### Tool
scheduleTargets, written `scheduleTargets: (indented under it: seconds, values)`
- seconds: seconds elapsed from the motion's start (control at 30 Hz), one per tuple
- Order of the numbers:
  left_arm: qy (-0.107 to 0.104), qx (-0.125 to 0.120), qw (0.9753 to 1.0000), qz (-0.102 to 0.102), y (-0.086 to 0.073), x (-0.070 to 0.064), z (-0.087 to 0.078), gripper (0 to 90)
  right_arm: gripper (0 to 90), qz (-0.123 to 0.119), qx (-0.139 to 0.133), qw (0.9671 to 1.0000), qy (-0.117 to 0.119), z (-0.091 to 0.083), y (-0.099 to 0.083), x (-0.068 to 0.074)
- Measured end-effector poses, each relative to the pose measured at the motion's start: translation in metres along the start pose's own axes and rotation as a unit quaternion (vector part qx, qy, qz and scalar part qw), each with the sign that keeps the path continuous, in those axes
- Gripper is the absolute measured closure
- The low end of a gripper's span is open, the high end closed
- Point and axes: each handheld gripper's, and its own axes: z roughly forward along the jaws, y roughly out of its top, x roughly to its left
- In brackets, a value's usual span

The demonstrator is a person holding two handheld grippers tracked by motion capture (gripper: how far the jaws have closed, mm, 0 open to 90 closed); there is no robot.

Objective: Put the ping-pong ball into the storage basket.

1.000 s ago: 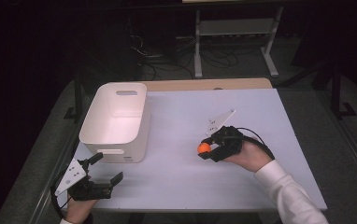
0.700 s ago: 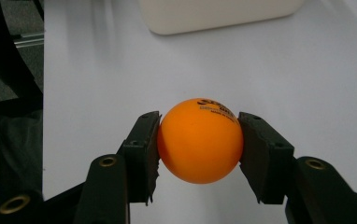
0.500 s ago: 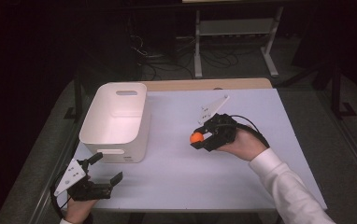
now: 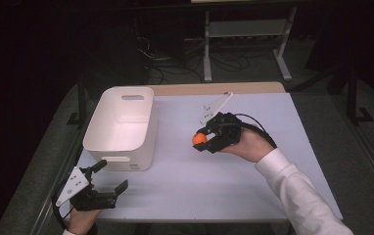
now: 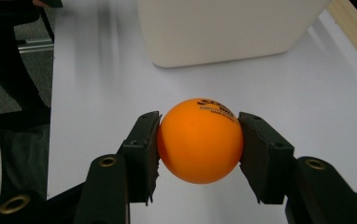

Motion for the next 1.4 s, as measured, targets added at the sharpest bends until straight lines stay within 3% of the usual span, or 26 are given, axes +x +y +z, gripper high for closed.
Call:
scheduleTargets:
  seconds: [0.43, 0.67, 1.4]
  values:
    - [-0.001, -0.003, 1.0000, -0.003, 0.000, -0.001, -0.001, 0.2, 49.2, -0.014, 0.006, 0.9999, 0.005, 0.011, 0.018, 0.000]
    - [-0.003, -0.007, 1.0000, -0.003, 0.000, -0.001, 0.000, 0.2, 49.2, -0.008, 0.011, 0.9999, 0.006, 0.014, 0.020, -0.002]
    - [-0.003, -0.010, 0.9999, -0.003, 0.000, 0.000, -0.001, 0.2, 49.2, -0.020, -0.001, 0.9996, 0.018, 0.021, 0.049, -0.012]
